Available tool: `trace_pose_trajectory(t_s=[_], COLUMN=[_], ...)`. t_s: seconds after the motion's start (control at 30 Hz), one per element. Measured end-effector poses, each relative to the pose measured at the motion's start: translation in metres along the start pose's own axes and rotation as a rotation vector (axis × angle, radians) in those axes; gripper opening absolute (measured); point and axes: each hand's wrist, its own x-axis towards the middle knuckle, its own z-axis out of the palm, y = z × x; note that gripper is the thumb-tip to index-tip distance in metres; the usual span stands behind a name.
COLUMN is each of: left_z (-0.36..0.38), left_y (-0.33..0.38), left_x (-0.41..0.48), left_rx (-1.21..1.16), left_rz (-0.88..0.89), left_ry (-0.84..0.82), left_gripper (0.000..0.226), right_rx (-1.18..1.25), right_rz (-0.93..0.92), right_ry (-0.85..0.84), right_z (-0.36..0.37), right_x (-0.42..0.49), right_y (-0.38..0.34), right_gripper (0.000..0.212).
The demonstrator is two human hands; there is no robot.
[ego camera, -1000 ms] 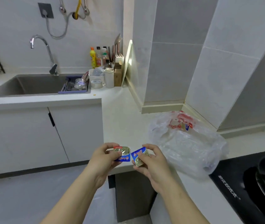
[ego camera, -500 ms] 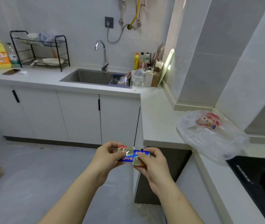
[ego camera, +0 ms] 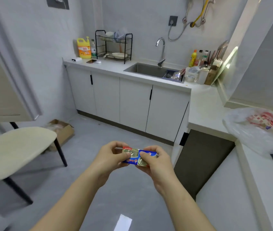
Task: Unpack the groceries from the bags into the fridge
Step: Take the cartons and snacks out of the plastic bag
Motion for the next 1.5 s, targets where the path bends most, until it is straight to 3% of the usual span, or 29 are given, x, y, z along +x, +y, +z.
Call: trace_pose_trajectory(t_s=[0.53,0.83,1.13,1.3,1.5], left_z=[-0.255,-0.406,-0.488,-0.511,-0.53], left_y=[0.006,0.018,0.053,0.08,0.122], left_x=[-0.114,-0.134,-0.139,-0.146,-0.153], left_rx=[-0.079,-0.112,-0.124,-0.131,-0.072], left_rz=[0.212,0.273,0.375,0.478,0.623], left_ry=[0.337,0.364,0.359,0.37,0.411], left_gripper=[0.013,0.012,0.011,0.011,0.014], right_rx=[-0.103,-0.037,-0.039,-0.041,-0.18], right_rz=[-0.12,-0.184,-0.289,-0.442,-0.807], right_ry=[-0.373,-0.422,-0.417,-0.437,-0.442], right_z=[0.251,0.402,0.488,0.515,0.545], right_x=[-0.097,-0.133,-0.148,-0.158,-0.168], right_y=[0.012,0.023,0.003,-0.021,-0.054], right_gripper=[0.012,0.012,0.012,0.01,0.017])
